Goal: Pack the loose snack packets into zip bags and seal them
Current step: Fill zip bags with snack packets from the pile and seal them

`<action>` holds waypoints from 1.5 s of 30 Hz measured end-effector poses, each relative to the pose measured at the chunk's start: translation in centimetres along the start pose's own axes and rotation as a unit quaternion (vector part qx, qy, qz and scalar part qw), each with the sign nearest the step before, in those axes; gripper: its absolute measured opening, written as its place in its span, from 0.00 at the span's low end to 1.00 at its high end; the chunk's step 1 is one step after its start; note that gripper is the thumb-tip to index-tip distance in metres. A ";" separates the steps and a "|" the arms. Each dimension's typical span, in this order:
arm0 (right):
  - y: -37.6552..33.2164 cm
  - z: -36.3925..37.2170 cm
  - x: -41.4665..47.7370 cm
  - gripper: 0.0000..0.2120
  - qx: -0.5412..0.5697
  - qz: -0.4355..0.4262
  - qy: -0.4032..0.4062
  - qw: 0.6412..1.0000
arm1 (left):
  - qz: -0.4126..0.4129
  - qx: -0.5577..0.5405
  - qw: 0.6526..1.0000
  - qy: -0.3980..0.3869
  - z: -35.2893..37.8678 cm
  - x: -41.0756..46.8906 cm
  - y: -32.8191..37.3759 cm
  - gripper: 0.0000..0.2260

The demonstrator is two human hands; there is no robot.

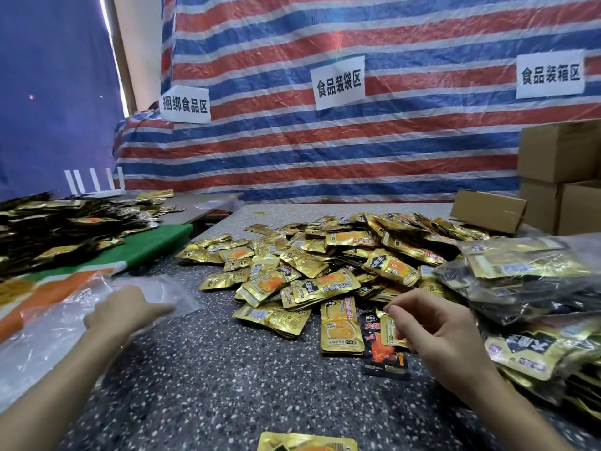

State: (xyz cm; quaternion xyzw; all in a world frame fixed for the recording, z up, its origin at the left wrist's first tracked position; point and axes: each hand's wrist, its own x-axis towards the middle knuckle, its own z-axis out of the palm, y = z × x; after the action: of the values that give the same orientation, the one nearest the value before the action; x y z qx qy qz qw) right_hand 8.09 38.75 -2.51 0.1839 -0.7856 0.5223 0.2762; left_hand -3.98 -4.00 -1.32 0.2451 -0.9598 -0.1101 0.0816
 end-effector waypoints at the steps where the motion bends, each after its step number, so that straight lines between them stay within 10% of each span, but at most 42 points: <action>1: 0.0 0.0 0.0 0.11 -0.003 0.001 -0.001 1.000 | -0.001 0.002 1.000 0.031 -0.8 -0.1 0.3 0.22; 7: -0.4 0.1 0.0 0.07 0.002 0.010 -0.002 1.000 | 0.234 -0.078 0.893 0.377 -4.3 -5.6 5.6 0.03; 16: -0.9 -1.2 0.9 0.35 0.255 0.176 -0.006 0.951 | 0.700 -0.217 0.612 0.297 -0.6 -16.8 16.5 0.19; 22: -0.5 -2.1 1.6 0.09 0.258 0.253 0.051 0.931 | 0.729 -0.262 0.606 0.182 3.3 -17.6 17.9 0.22; 26: -0.7 -2.1 1.5 0.14 0.215 0.251 0.009 0.944 | 0.659 -0.348 0.659 0.105 3.6 -17.4 17.2 0.07; 31: -1.6 -0.9 0.7 0.10 0.106 0.203 -0.133 0.964 | 0.497 -0.451 0.736 -0.092 3.6 -18.4 17.0 0.27; 38: -0.8 -1.1 0.7 0.20 0.127 0.245 0.107 0.955 | 0.395 -0.596 0.697 -0.057 1.6 -16.6 16.4 0.11; 45: -1.7 -1.3 0.7 0.31 0.212 0.150 -0.021 0.965 | 0.384 -0.654 0.648 -0.066 1.2 -15.9 16.1 0.14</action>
State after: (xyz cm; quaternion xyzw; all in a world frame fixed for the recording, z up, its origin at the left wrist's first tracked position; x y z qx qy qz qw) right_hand 8.85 39.25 -0.49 0.1291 -0.6808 0.7086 0.1328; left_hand 2.30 17.76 -0.09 -0.2706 -0.6498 -0.6837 0.1925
